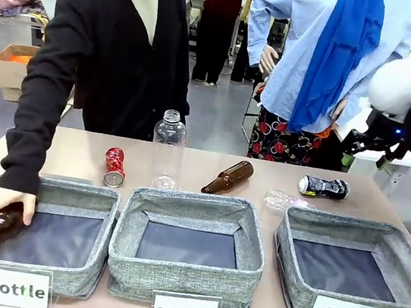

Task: Sort the can waste into the basket.
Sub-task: Pick up the can waste from the table and place it in the right Fabric basket.

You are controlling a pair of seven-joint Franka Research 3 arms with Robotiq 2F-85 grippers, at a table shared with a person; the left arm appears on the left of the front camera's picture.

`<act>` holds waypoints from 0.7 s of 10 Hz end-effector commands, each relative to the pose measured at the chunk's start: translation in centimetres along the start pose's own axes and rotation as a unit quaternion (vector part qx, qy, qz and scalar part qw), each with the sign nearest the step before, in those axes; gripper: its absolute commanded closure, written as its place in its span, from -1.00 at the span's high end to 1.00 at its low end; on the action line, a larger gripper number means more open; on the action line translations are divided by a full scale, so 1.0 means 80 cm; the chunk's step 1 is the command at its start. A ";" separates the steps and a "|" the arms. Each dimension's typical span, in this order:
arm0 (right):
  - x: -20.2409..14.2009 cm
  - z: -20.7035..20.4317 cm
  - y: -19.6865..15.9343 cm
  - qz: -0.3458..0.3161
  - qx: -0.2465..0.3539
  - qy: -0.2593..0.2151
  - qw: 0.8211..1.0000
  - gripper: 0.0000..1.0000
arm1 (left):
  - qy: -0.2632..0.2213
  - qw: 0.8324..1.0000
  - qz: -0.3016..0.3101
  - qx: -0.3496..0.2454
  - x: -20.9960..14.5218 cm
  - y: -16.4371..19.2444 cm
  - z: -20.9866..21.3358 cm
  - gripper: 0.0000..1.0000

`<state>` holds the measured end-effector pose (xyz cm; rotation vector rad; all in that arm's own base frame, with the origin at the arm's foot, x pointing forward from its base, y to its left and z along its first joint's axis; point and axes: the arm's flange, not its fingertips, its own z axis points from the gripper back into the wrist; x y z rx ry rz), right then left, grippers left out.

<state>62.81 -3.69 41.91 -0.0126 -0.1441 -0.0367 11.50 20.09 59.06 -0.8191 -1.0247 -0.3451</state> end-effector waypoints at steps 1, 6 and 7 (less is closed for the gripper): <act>0.030 -0.015 0.006 -0.005 -0.002 0.014 1.000 1.00 | 0.013 0.999 0.031 -0.025 -0.025 0.000 -0.007 1.00; 0.023 -0.024 0.022 0.111 0.084 0.063 0.988 1.00 | 0.043 0.996 0.039 -0.065 -0.030 0.010 -0.055 1.00; 0.020 -0.021 0.027 0.206 0.104 0.096 0.968 1.00 | 0.054 0.993 0.042 -0.099 -0.029 0.015 -0.080 1.00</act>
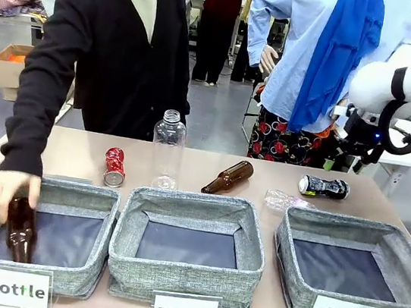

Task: Sort the can waste into the basket.
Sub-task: Pick up the can waste from the table and place it in the right Fabric basket.

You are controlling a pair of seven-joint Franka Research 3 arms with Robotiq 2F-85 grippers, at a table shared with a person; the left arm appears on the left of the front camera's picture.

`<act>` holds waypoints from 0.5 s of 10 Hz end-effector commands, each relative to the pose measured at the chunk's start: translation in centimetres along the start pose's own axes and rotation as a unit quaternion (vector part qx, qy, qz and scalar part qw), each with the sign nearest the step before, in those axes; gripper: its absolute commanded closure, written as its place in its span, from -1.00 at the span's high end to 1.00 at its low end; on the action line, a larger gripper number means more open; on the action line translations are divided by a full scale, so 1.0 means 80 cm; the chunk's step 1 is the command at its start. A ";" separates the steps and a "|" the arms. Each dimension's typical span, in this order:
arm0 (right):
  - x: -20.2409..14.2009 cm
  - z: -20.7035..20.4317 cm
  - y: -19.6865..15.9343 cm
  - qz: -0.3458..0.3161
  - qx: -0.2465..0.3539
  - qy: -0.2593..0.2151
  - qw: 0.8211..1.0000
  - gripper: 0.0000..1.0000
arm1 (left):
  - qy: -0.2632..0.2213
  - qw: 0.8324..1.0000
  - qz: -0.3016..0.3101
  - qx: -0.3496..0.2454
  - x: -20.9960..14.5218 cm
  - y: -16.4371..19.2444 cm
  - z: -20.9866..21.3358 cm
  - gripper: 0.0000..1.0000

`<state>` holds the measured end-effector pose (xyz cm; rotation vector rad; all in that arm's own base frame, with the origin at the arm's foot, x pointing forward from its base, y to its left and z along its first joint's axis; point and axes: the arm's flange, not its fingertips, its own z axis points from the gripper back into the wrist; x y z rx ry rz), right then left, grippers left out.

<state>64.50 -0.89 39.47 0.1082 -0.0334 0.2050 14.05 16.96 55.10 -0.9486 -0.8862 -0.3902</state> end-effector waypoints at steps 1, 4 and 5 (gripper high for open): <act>0.001 0.009 -0.005 0.148 0.039 0.061 0.986 1.00 | 0.011 0.997 0.021 -0.076 0.002 0.011 -0.044 1.00; 0.011 -0.003 0.005 0.270 -0.021 0.064 0.961 1.00 | 0.061 0.990 0.051 -0.119 0.001 0.040 -0.121 1.00; 0.011 -0.007 0.006 0.332 -0.042 0.036 0.941 1.00 | 0.079 0.986 0.072 -0.132 -0.007 0.052 -0.146 1.00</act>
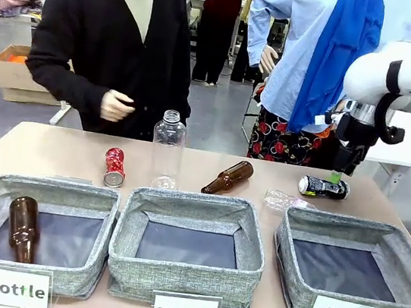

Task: Sort the can waste into the basket.
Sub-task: Pick up the can waste from the table and place it in the right Fabric basket.

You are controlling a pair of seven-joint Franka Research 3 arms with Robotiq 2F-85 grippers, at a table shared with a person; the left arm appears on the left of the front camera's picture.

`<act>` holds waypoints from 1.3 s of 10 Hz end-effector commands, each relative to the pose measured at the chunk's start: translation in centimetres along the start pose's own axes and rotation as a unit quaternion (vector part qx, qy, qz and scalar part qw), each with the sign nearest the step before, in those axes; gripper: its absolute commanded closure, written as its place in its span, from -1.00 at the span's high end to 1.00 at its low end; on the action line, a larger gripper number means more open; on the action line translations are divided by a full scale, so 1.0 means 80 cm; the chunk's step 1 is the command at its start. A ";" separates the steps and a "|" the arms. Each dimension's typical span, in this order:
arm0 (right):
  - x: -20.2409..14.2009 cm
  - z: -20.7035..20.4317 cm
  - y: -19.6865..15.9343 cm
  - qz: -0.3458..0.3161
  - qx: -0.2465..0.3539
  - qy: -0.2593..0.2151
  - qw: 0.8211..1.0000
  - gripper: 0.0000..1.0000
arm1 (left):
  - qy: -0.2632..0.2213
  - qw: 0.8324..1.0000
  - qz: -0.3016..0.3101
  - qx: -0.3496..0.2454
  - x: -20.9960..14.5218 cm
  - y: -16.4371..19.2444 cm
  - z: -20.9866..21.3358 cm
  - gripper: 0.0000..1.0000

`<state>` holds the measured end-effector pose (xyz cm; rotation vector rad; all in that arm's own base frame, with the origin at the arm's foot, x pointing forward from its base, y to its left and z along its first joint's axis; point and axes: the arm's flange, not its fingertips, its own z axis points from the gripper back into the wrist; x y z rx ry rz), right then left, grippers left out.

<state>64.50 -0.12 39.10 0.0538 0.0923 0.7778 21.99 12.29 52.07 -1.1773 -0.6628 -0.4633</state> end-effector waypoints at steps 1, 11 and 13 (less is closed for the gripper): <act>0.008 -0.002 -0.007 0.111 -0.051 -0.053 0.991 1.00 | 0.011 0.998 0.046 -0.030 -0.026 0.027 -0.057 1.00; 0.011 -0.022 -0.016 0.203 -0.026 -0.037 0.978 1.00 | 0.029 0.997 0.065 -0.024 0.006 0.056 -0.043 1.00; 0.027 -0.046 -0.022 0.243 -0.061 -0.041 0.967 1.00 | 0.029 0.997 0.065 -0.024 0.006 0.056 -0.043 1.00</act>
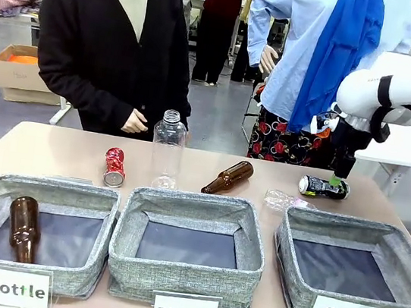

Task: Sort the can waste into the basket.
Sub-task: Pick up the can waste from the table and place it in the right Fabric basket.

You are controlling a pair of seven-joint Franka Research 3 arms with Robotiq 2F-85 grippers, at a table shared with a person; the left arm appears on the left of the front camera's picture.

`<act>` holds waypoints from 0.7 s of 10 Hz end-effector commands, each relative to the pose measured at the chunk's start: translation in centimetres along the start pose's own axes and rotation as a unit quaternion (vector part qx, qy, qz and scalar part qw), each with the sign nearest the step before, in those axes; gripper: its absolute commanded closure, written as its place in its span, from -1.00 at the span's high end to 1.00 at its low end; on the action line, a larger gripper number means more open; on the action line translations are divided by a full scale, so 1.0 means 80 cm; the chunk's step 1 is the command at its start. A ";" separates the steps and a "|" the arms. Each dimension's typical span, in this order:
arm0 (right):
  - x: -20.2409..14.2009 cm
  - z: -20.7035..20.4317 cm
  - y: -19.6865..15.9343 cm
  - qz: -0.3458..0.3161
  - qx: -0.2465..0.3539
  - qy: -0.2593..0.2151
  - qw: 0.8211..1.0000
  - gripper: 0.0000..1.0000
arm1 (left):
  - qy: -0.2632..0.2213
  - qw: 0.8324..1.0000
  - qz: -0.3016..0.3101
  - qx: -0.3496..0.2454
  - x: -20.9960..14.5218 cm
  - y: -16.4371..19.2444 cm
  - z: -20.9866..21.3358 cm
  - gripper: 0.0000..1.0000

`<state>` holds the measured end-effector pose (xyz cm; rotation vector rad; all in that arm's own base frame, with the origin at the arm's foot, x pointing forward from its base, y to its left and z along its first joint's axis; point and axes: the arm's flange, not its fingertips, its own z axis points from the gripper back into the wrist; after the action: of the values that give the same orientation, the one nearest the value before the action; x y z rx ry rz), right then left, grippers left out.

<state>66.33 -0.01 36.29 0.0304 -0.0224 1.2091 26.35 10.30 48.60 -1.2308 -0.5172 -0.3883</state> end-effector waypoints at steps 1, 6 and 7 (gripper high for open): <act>0.005 -0.026 -0.010 0.046 -0.017 0.008 0.999 1.00 | 0.000 1.000 -0.007 -0.007 -0.003 -0.001 0.003 1.00; 0.018 -0.076 -0.019 0.094 -0.004 0.021 0.995 1.00 | 0.000 1.000 -0.007 -0.007 -0.003 -0.001 0.003 1.00; 0.016 -0.076 -0.019 0.095 -0.007 0.016 0.995 1.00 | 0.000 1.000 -0.007 -0.007 -0.003 -0.001 0.003 1.00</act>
<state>67.57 1.24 29.50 0.0179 0.0233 1.3635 26.35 10.31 48.59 -1.2311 -0.5169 -0.3879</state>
